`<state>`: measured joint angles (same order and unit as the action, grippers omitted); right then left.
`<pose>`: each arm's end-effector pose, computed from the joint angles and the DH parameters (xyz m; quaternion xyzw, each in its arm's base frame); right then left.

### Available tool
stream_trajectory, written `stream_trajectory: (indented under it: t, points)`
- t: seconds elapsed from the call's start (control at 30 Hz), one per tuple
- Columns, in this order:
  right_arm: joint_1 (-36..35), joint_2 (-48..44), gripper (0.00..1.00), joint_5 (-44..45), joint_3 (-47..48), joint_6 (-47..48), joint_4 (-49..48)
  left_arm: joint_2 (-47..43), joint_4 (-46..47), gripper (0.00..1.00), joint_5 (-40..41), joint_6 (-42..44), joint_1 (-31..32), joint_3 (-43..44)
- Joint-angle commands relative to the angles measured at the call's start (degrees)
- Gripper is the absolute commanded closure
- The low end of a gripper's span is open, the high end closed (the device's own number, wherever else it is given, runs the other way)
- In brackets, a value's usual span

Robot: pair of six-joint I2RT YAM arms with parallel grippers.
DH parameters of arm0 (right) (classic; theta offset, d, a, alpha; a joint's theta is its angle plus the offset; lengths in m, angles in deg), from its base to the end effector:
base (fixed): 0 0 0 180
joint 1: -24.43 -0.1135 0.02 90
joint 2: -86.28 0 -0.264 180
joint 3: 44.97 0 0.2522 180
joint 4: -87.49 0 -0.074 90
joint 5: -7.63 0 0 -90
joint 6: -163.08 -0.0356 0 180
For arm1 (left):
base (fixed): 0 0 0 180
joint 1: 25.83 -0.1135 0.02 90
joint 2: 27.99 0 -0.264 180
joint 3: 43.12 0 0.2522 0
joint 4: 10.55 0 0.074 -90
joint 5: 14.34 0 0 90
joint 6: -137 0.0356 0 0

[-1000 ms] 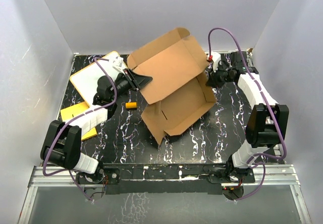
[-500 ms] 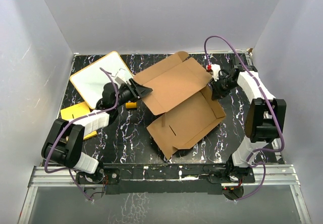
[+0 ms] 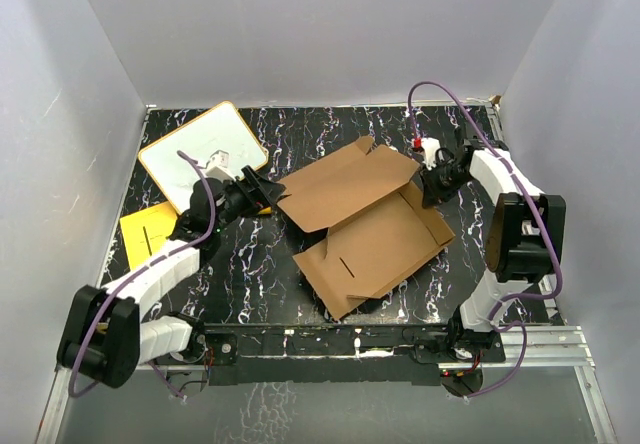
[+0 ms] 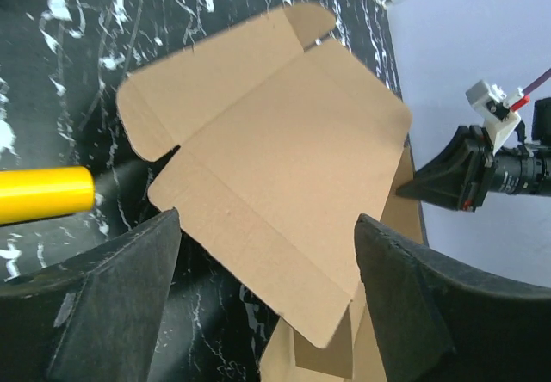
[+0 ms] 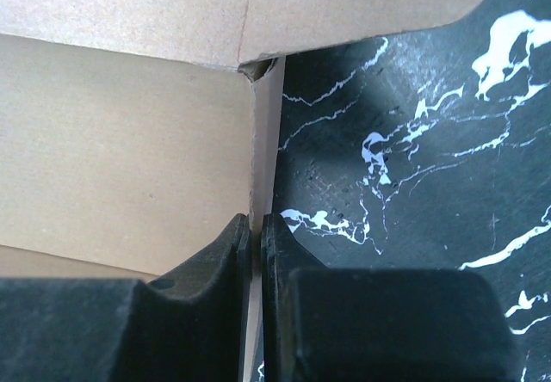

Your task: Fold the paper box

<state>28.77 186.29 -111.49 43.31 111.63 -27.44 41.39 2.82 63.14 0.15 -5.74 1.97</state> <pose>0.3372 -0.0082 0.2199 -0.3104 0.9104 0.1918 0.1948 0.2450 -0.0978 0.2362 -0.1099 0.7618 -0.4191 0.4815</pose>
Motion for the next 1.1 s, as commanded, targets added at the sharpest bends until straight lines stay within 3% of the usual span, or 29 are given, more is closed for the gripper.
stream_trajectory:
  t: [0.0,0.13,0.7,1.07]
  points:
    - [1.10,-4.67,0.92,1.49,-2.26,-2.68,-4.13,-6.74,-7.31,0.17,7.65,5.30,-0.31,0.17]
    - [1.42,-6.14,0.92,2.76,-4.19,-3.32,-5.29,-10.81,-8.94,0.03,10.56,4.20,-0.57,-0.92]
    - [1.46,-6.98,0.87,4.27,-10.37,-5.42,-11.29,-10.74,-3.59,0.07,1.55,-1.64,-0.65,-6.94]
    - [1.53,-7.31,0.78,4.42,-13.12,-6.03,-14.31,-8.54,-0.22,0.10,-1.55,-4.18,-0.65,-7.82]
